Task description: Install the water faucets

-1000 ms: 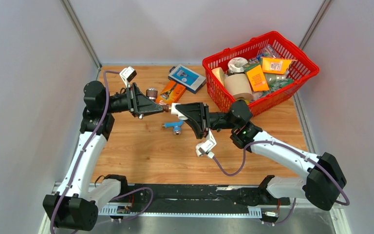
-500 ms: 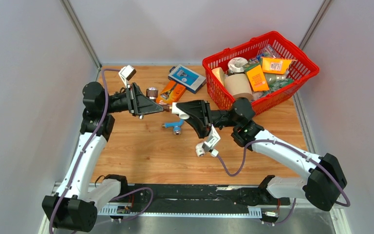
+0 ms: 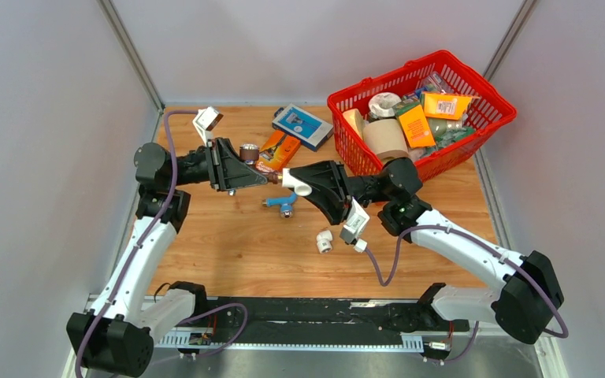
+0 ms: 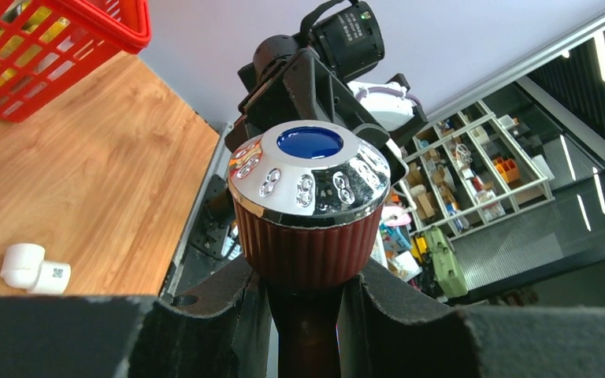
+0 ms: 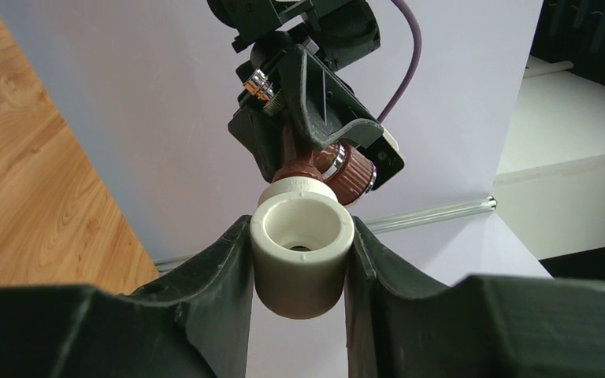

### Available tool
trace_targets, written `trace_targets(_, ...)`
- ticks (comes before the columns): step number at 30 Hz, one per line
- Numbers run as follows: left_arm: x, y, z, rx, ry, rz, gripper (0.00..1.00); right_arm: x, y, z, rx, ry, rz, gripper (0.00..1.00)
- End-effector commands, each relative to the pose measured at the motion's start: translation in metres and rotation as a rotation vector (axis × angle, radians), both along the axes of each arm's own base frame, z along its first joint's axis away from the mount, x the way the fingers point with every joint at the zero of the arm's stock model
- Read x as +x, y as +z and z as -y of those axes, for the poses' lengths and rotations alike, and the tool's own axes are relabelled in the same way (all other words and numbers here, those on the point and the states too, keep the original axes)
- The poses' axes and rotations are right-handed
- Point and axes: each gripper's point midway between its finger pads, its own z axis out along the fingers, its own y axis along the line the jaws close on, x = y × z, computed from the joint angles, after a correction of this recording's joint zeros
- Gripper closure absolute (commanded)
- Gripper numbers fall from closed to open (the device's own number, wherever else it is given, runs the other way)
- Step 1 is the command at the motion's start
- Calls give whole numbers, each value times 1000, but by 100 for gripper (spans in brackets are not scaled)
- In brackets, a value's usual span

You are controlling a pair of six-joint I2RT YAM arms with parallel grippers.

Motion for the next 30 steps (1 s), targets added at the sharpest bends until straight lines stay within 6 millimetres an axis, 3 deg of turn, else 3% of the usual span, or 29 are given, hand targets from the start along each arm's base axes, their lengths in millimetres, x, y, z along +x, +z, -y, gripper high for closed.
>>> trace_targets(1, -14, 11, 10, -40, -53, 80, 100, -25, 15, -5, 7, 115, 10, 100)
trace_targets(19, -12, 5, 13, -60, -10, 379, 100, -48, 17, -4, -114, 304, -188, 100)
trace_targets(24, -20, 13, 11, -92, 8, 525, 100, -51, 17, -4, -115, 331, -211, 100)
trace_targets(30, -28, 17, 13, -124, 9, 567, 100, -52, 18, -5, -97, 349, -229, 100)
